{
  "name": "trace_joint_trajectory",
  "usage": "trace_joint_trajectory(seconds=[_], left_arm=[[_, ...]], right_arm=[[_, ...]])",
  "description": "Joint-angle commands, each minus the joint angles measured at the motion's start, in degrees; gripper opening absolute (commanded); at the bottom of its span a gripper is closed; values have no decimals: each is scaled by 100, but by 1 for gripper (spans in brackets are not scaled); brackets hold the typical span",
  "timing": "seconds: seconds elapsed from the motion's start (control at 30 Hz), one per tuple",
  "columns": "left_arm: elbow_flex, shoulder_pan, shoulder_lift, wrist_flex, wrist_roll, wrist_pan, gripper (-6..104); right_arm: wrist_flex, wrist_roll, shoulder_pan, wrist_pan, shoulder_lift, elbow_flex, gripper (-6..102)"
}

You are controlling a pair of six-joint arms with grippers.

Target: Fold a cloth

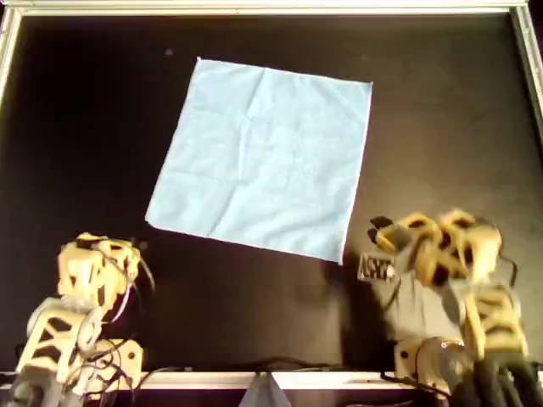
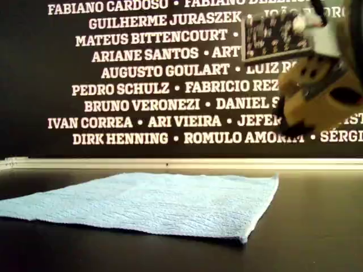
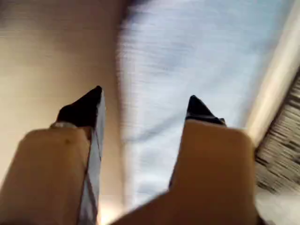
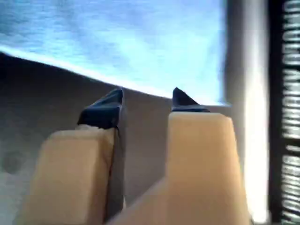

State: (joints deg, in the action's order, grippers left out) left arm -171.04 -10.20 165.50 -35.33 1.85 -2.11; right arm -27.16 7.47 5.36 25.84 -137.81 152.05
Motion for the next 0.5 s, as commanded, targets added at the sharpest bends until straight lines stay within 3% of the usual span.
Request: trace_joint_trajectory(seconds=[0.0, 0.13, 0.2, 0.27, 0.47], left_arm=[[686, 44, -984, 18, 44, -53, 63], [1380, 44, -2470, 18, 44, -229, 63], [1731, 53, -3067, 18, 44, -387, 64], [1995, 97, -3428, 26, 44, -475, 64], [2206, 88, -3524, 123, 44, -404, 64]], right_arm=[[158, 44, 35, 167, 1626, -1134, 41], [62, 44, 325, 835, 1881, -1274, 41], [-229, -26, 527, 1020, 1872, -1354, 41], [-378, -44, 554, 1063, 1898, -1371, 41], [-396, 0, 448, 1134, 1890, -1477, 43]])
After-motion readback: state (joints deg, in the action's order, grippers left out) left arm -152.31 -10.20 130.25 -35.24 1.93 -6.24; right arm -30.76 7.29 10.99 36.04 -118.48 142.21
